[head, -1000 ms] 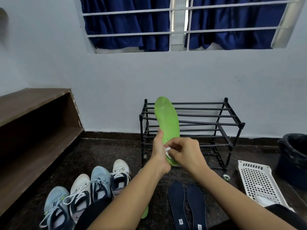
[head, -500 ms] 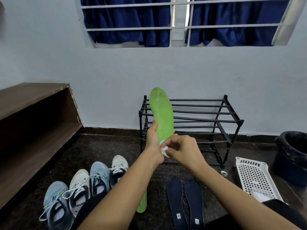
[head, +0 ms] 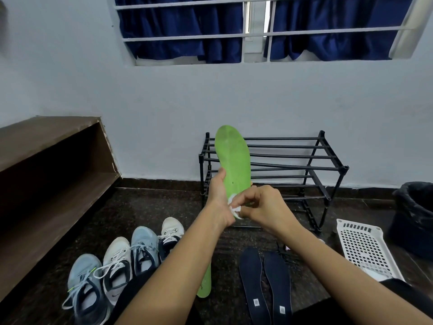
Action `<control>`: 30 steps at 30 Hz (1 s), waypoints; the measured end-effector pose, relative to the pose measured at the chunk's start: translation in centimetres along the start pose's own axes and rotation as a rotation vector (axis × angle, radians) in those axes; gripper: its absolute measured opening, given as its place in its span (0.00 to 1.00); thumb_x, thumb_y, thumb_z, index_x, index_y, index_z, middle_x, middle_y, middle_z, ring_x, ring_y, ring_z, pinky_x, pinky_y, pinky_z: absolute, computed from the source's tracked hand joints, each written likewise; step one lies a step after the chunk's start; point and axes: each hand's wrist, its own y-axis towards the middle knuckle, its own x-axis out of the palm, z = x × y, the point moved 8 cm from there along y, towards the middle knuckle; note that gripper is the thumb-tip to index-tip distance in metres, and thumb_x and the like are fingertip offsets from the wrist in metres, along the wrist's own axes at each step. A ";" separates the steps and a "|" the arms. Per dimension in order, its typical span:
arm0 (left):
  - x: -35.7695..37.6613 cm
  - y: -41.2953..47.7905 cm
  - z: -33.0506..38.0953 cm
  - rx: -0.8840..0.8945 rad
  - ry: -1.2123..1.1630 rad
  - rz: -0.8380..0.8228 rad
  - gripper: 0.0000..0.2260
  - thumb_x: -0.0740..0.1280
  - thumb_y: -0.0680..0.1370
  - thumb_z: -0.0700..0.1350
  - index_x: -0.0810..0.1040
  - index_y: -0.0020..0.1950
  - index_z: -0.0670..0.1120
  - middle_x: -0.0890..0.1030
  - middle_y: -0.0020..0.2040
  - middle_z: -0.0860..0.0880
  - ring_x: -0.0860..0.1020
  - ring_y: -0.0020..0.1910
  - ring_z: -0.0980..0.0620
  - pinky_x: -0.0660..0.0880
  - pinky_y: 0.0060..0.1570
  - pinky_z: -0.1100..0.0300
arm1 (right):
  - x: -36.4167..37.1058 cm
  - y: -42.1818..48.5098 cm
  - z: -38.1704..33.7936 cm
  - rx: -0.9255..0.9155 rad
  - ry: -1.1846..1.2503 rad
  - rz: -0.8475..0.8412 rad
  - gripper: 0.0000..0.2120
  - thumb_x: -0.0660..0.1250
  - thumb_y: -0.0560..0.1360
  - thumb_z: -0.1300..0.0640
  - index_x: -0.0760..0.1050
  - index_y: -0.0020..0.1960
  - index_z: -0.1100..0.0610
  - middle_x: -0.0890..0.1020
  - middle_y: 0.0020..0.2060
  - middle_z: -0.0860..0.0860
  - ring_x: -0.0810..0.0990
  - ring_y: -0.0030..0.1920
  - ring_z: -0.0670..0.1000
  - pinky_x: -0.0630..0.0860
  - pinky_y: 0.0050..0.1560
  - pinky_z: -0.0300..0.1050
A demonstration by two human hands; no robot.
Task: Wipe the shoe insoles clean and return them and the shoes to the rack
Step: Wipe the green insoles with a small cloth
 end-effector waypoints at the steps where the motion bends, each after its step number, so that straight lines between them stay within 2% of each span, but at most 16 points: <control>1: 0.1 -0.1 0.1 0.009 -0.002 0.000 0.27 0.57 0.80 0.61 0.80 0.52 0.38 0.80 0.43 0.39 0.78 0.39 0.43 0.74 0.42 0.53 | -0.1 0.1 0.0 -0.007 -0.011 0.012 0.12 0.73 0.66 0.69 0.84 0.38 0.52 0.82 0.34 0.41 0.79 0.38 0.38 0.72 0.43 0.28; 6: 0.3 -0.2 0.2 0.073 -0.025 0.019 0.29 0.57 0.79 0.64 0.80 0.47 0.39 0.81 0.39 0.41 0.79 0.39 0.44 0.75 0.43 0.53 | -0.3 0.1 0.1 -0.016 0.016 0.159 0.12 0.70 0.68 0.69 0.84 0.42 0.54 0.81 0.32 0.42 0.77 0.33 0.36 0.70 0.36 0.26; 10: 0.7 -0.8 -1.0 0.041 -0.015 0.025 0.27 0.58 0.79 0.64 0.80 0.42 0.41 0.82 0.33 0.44 0.80 0.38 0.45 0.76 0.39 0.55 | -1.0 0.4 0.4 0.015 0.048 0.258 0.11 0.71 0.69 0.68 0.84 0.44 0.55 0.82 0.33 0.45 0.78 0.34 0.34 0.71 0.38 0.24; 14: 0.9 -1.2 -0.9 -0.005 -0.004 0.000 0.26 0.56 0.80 0.62 0.79 0.41 0.41 0.81 0.32 0.43 0.79 0.35 0.45 0.74 0.37 0.57 | -0.7 0.8 0.1 0.013 -0.036 0.130 0.09 0.71 0.70 0.67 0.84 0.44 0.55 0.82 0.34 0.46 0.77 0.32 0.32 0.70 0.38 0.23; 19: 0.3 -0.6 0.6 0.048 -0.046 0.014 0.28 0.57 0.80 0.62 0.80 0.46 0.38 0.81 0.37 0.41 0.79 0.35 0.45 0.74 0.39 0.54 | -0.2 0.5 -0.3 -0.011 -0.157 -0.019 0.10 0.71 0.68 0.69 0.85 0.42 0.55 0.81 0.36 0.48 0.76 0.33 0.36 0.68 0.38 0.22; 22: 0.3 -0.4 0.3 0.064 -0.014 0.016 0.27 0.56 0.80 0.62 0.80 0.48 0.39 0.81 0.37 0.41 0.80 0.33 0.46 0.75 0.37 0.56 | -0.1 0.4 0.0 0.000 -0.247 -0.034 0.11 0.69 0.69 0.69 0.85 0.42 0.55 0.81 0.38 0.48 0.75 0.34 0.39 0.68 0.38 0.23; 23: 0.4 -0.5 0.1 0.064 0.005 0.023 0.27 0.55 0.81 0.62 0.80 0.49 0.39 0.81 0.37 0.42 0.80 0.33 0.46 0.75 0.36 0.57 | -0.1 0.3 0.2 0.005 -0.288 -0.013 0.11 0.68 0.69 0.69 0.84 0.42 0.55 0.81 0.38 0.49 0.76 0.36 0.41 0.70 0.41 0.25; 26: 0.6 -0.8 -0.8 0.068 0.042 0.041 0.28 0.55 0.81 0.63 0.81 0.54 0.39 0.82 0.38 0.42 0.79 0.36 0.46 0.75 0.37 0.56 | -0.1 -0.1 0.5 0.024 -0.370 0.058 0.13 0.65 0.71 0.68 0.84 0.45 0.54 0.84 0.43 0.53 0.81 0.44 0.52 0.77 0.51 0.43; 30: 1.3 -1.1 -1.9 0.052 0.064 0.015 0.26 0.56 0.81 0.62 0.81 0.44 0.42 0.81 0.34 0.45 0.78 0.35 0.47 0.74 0.38 0.56 | -0.9 0.2 1.0 0.062 -0.397 0.129 0.13 0.63 0.72 0.67 0.83 0.47 0.54 0.84 0.43 0.53 0.81 0.45 0.55 0.77 0.50 0.47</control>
